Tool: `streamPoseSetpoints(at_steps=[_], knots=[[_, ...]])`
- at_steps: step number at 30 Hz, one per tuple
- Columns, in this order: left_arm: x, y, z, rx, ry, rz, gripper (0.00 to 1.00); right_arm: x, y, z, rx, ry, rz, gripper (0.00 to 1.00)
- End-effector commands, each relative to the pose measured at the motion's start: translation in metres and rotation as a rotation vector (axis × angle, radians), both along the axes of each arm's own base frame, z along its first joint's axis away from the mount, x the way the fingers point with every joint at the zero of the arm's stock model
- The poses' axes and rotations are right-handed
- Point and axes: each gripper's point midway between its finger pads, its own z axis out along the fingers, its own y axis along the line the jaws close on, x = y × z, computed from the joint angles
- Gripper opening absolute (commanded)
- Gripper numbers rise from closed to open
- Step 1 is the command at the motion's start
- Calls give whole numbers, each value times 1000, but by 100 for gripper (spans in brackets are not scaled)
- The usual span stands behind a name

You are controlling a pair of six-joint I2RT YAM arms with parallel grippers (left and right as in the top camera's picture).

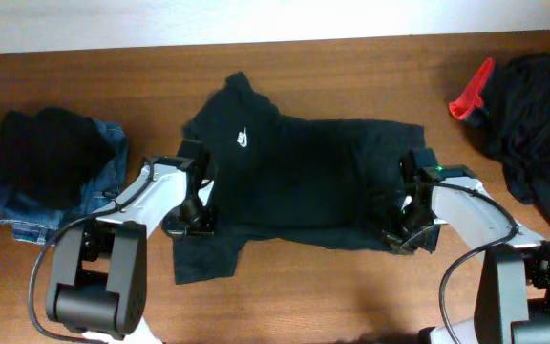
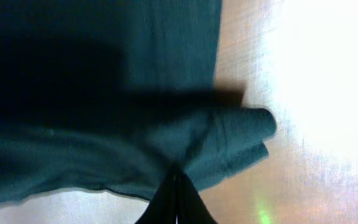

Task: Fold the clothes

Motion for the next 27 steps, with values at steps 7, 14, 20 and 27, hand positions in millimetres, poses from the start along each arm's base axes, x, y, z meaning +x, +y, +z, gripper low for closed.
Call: streamPoseSetpoints(at_steps=[7,14,20,27], knots=[[-12,3,-4,0,17,-4,0,-18,4,53,38,-83,29,4],[-14,4,-4,8,23,-5,1,-36,2,50,32,-48,28,4],[-14,6,-4,21,24,-7,0,-43,2,44,31,-29,28,25],[-4,6,1,24,-5,-17,13,15,7,49,59,-286,137,32]])
